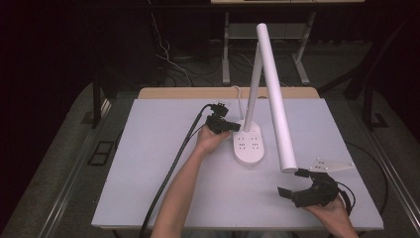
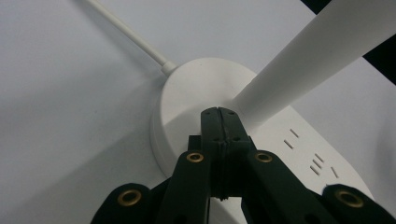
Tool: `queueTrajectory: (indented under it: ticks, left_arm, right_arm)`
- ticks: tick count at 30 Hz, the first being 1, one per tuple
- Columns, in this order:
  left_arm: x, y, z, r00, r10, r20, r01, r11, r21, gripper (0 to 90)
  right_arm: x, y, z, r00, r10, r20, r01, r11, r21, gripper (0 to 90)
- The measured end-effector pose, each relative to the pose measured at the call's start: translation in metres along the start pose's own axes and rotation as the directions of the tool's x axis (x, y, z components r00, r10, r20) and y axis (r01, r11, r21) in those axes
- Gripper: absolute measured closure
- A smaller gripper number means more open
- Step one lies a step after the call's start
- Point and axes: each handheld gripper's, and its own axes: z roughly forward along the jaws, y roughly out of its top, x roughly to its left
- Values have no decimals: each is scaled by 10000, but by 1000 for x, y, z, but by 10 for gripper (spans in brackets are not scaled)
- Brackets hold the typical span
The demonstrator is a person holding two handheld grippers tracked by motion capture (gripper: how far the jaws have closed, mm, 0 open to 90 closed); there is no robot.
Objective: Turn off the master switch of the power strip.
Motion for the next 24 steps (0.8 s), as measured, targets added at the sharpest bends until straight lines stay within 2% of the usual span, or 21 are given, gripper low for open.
queueTrajectory:
  ticks: [1, 2, 4, 6, 8, 11, 17, 21, 22, 23, 24]
  left_arm:
    - [-1, 0, 0, 10000, 22, -36, -22, 10000, 57, 900]
    - [0, 1, -2, 9997, 231, -34, -230, 9993, 299, 900]
    - [0, 1, -2, 9997, 253, -37, -251, 9990, 373, 900]
    - [1, 1, -1, 9999, 158, 45, -159, 9996, 253, 900]
    - [0, -1, 0, 9999, -101, 97, 101, 9999, -36, 900]
    - [-1, -1, -1, 9992, 381, -115, -378, 9990, 253, 900]
    - [-2, -1, -1, 9994, 315, -154, -311, 9992, 252, 900]
    - [-6, 1, -1, 9973, 579, -447, -561, 9976, 406, 900]
    - [-7, 3, -2, 9980, 468, -418, -459, 9987, 224, 900]
    - [-8, 4, -3, 9956, 734, -578, -713, 9968, 375, 900]
    - [-8, 3, -4, 9952, 755, -623, -735, 9967, 341, 900]
  right_arm:
    - [0, 0, 0, 10000, 0, 0, 0, 10000, 0, 1]
    - [0, 0, 0, 10000, 1, 5, -1, 10000, -2, 1]
    - [0, 0, -1, 10000, -37, 22, 38, 10000, -40, 0]
    - [0, 0, -2, 10000, -20, 18, 20, 10000, -85, 0]
    - [0, 0, -2, 10000, -60, 19, 60, 9999, -113, 0]
    - [0, 0, -3, 10000, -76, 33, 77, 9999, -141, 0]
    - [2, 0, -3, 10000, -76, 41, 76, 9999, -130, 0]
    - [1, 0, -3, 10000, -46, 52, 46, 9999, -151, 0]
    - [0, 0, -3, 10000, -49, 54, 50, 9999, -158, 0]
    - [0, 0, -3, 10000, -50, 52, 51, 9998, -174, 0]
    - [0, 0, -3, 10000, -50, 52, 51, 9998, -174, 0]
